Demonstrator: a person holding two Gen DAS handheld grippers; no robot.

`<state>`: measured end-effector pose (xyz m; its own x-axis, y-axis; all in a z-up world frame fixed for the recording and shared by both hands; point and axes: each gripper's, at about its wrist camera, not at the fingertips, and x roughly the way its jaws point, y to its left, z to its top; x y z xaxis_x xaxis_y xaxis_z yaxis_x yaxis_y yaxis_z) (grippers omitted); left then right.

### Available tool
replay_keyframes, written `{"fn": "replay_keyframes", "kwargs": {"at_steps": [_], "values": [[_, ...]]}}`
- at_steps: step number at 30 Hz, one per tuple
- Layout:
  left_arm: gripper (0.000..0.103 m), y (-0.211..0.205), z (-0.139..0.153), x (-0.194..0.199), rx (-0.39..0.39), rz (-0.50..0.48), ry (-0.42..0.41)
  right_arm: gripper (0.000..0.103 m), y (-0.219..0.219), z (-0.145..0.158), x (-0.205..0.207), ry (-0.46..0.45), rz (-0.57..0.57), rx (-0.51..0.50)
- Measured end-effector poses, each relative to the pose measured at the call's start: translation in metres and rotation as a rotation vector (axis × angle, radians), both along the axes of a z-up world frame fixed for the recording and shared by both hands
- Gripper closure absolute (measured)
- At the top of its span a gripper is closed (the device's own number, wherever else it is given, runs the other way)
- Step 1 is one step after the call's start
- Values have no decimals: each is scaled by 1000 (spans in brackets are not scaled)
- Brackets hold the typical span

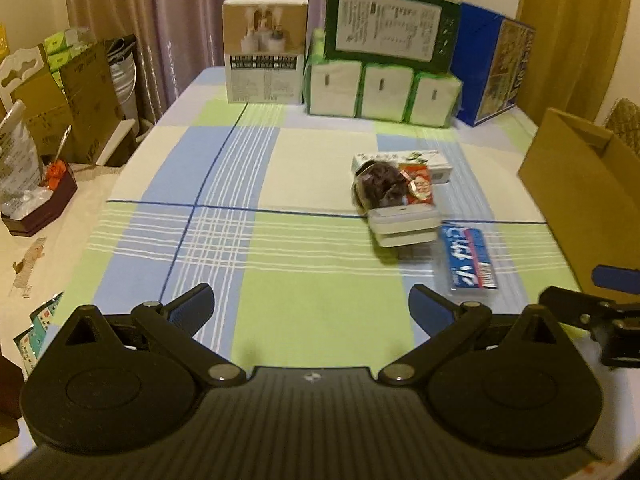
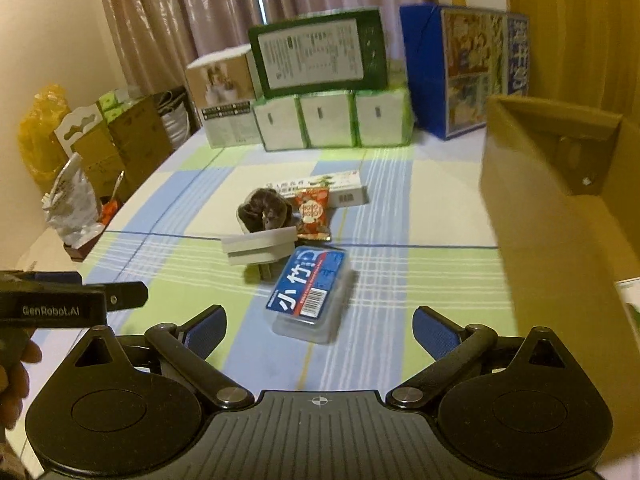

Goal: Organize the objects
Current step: 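Return both tools to the remaining table items, then grasp the blue floss box with the right gripper while the left grasps the white container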

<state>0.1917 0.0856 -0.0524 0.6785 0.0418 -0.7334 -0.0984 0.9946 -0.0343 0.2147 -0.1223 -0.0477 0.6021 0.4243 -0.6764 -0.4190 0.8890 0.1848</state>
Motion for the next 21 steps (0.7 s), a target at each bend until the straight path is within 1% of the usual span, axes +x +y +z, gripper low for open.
{"fn": "replay_keyframes", "kwargs": {"at_steps": [3, 5, 8, 10, 12, 15, 18, 21], "values": [[1, 5, -14, 12, -10, 15, -6, 6, 13, -16, 15, 20, 17, 4], [1, 10, -23, 20, -23, 35, -9, 8, 20, -23, 24, 33, 26, 8], [1, 17, -31, 29, -44, 58, -9, 13, 28, -36, 38, 61, 26, 22], [1, 19, -36, 33, -31, 72, 0, 20, 30, -46, 50, 101, 9, 45], [1, 19, -42, 36, -24, 77, 14, 25, 32, -53, 58, 130, -3, 52], [1, 19, -48, 39, -32, 68, 30, 28, 41, -57, 63, 123, 15, 19], [1, 20, -50, 42, -27, 70, 29, 29, 47, -60, 64, 91, 40, -21], [1, 19, -54, 44, -22, 68, 38, 38, 48, -61, 65, 66, 55, -59]]}}
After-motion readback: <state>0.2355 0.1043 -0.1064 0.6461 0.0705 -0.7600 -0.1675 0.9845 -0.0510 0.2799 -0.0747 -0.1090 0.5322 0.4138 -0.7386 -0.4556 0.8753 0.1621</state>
